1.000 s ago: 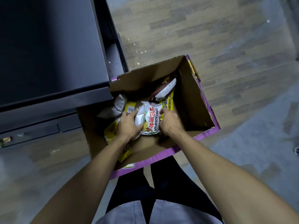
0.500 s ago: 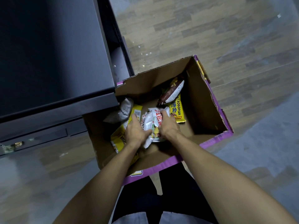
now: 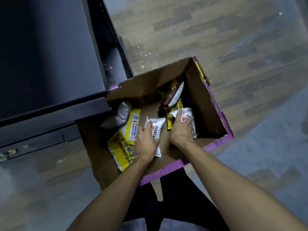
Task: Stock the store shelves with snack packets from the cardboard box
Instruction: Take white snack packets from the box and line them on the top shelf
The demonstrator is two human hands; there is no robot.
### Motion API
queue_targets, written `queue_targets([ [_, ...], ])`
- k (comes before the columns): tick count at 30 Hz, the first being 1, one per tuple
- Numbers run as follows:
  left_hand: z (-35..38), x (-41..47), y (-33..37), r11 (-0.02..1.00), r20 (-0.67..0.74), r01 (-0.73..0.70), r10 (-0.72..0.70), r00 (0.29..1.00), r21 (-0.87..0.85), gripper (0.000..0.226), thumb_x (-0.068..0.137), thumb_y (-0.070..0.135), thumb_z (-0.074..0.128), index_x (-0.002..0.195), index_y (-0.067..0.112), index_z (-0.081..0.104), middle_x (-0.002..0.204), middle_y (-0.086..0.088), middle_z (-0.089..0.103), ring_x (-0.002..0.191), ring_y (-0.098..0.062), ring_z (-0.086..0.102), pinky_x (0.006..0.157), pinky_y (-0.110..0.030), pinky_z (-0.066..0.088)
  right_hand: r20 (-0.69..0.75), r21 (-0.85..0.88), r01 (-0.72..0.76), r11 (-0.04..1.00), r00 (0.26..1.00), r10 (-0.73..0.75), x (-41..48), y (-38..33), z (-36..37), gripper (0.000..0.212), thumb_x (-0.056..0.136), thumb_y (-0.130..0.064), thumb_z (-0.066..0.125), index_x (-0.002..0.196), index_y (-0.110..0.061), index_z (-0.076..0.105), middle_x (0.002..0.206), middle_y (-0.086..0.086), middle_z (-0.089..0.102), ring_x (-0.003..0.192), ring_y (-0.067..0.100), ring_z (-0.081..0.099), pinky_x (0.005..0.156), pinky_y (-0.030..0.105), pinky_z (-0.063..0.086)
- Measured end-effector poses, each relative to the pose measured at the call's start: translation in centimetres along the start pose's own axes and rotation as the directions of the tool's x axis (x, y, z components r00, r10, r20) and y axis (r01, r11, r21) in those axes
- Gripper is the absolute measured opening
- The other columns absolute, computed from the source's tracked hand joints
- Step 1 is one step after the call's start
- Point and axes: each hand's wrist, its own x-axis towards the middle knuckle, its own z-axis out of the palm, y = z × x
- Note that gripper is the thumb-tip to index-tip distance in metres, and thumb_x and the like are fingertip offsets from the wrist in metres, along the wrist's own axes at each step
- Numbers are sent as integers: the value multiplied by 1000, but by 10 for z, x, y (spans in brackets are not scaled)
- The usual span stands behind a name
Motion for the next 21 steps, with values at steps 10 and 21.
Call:
queue_targets([
  [10,18,31,6,986,90,10,-25,996,164,86,86,33,72,154,35,19,131,-16,48,115,-31,55,93,-39,46,129,-150,106,983,988,-87,45,18,-18,79,100,-19,46,151,-50,-6,148,19,18,125,39,38,99,53,44],
  [21,25,20,4,993,81,52,-60,995,103,91,86,24,70,154,41,12,130,-17,46,113,-36,55,93,-41,47,95,27,-40,999,995,37,29,12,-7,100,93,-39,61,154,-30,-17,150,25,17,119,41,49,89,43,45],
])
